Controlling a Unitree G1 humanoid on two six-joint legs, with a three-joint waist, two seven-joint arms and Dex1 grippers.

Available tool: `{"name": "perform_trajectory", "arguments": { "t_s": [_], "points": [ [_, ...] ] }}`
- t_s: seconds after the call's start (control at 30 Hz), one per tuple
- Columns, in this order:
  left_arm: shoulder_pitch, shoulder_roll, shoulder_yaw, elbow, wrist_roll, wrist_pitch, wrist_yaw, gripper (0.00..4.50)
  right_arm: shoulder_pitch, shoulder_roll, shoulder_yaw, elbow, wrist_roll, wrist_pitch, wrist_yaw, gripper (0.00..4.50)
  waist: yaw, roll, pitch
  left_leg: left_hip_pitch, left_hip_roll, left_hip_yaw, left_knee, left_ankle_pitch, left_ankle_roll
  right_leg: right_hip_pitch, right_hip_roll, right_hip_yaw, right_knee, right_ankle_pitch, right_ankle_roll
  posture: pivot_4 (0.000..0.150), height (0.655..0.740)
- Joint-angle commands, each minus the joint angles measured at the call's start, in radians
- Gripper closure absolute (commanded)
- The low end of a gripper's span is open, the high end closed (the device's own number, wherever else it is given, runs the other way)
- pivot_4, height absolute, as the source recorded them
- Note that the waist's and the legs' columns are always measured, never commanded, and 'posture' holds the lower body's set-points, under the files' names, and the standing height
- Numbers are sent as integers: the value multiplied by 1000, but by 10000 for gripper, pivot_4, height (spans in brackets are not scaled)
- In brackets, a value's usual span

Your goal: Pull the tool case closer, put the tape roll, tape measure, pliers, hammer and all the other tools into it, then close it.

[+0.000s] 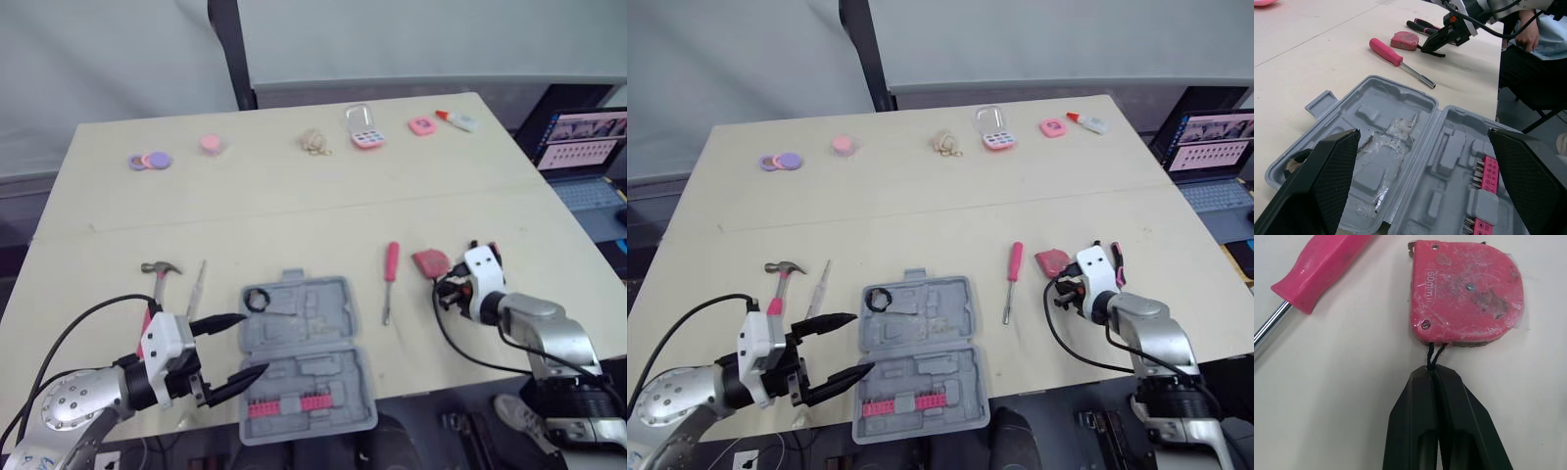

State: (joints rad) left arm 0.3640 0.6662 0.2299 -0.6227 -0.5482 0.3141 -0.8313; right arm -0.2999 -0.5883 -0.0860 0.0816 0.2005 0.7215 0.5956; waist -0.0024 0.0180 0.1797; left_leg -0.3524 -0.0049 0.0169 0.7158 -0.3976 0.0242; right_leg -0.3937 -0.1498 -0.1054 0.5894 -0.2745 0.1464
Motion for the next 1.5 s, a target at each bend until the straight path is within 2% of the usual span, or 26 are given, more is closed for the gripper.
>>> {"name": "perform_trajectory", "arguments": {
  "t_s": [0.03,0.23,0.73,1.13,1.5],
  "points": [
    [5,-6,-1,-20,-1,-22,-5,0,18,4,6,-15,6,22,-3,43723,0,0,0,0,0,0,0,0,0,0,0,0,0,0,0,1500,7287],
    [16,-7,-2,-13,3,-36,-16,0,52,6,-8,-52,11,50,-17,43723,2,0,0,0,0,0,0,0,0,0,0,0,0,0,0,1500,7287],
    [66,8,37,52,-13,-99,-103,0,295,41,-79,-410,91,240,-75,43723,3,0,0,0,1,-2,0,-1,-1,0,0,-1,0,-1,-2,1500,7287],
    [94,4,61,81,-34,-126,-174,0,427,88,-122,-571,140,322,-133,43723,4,0,0,0,1,-3,-1,-1,-2,0,0,-1,0,-2,-3,1500,7287],
    [102,6,86,174,-12,-252,-289,0,517,127,-153,-690,176,384,-177,43723,4,1,1,0,1,-3,-1,-1,-2,-1,0,-1,-1,-3,-6,1500,7287]
  ]
}}
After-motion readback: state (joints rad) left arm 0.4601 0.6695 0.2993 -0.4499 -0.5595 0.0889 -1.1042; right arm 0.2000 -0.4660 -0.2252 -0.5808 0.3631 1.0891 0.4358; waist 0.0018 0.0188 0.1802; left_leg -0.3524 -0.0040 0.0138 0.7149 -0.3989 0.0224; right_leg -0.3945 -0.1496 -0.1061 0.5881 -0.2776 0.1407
